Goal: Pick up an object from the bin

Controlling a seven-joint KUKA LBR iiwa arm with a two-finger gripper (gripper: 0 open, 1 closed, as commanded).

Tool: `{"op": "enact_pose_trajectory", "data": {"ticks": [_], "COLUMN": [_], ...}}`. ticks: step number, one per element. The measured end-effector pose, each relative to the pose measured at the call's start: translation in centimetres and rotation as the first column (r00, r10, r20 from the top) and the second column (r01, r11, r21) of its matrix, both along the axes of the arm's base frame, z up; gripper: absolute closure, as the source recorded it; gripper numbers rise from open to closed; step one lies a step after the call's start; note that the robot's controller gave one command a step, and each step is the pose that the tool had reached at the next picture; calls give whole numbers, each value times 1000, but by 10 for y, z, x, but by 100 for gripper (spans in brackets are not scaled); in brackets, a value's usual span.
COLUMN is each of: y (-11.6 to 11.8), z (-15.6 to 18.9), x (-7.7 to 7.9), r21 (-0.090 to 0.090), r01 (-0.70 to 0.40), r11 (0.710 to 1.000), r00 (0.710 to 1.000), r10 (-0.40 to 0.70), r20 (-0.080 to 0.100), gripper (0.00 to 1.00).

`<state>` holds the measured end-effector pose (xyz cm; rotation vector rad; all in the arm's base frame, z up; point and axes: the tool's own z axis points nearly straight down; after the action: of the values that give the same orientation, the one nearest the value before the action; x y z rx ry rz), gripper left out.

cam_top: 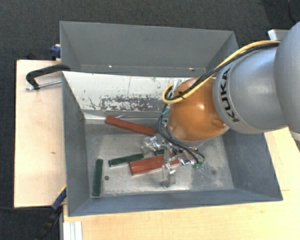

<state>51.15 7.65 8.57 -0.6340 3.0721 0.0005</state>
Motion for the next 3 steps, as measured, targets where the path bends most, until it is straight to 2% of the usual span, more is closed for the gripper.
{"op": "enact_pose_trajectory", "data": {"ticks": [1,3], "y": [5,5], "z": [-15,-13], "x": [-5,-7], "r21": [2,0], "r01": [263,263], "r11": [965,965], "r00": [965,965], "r10": [-263,-263], "r20": [-2,-6], "gripper": [100,100]}}
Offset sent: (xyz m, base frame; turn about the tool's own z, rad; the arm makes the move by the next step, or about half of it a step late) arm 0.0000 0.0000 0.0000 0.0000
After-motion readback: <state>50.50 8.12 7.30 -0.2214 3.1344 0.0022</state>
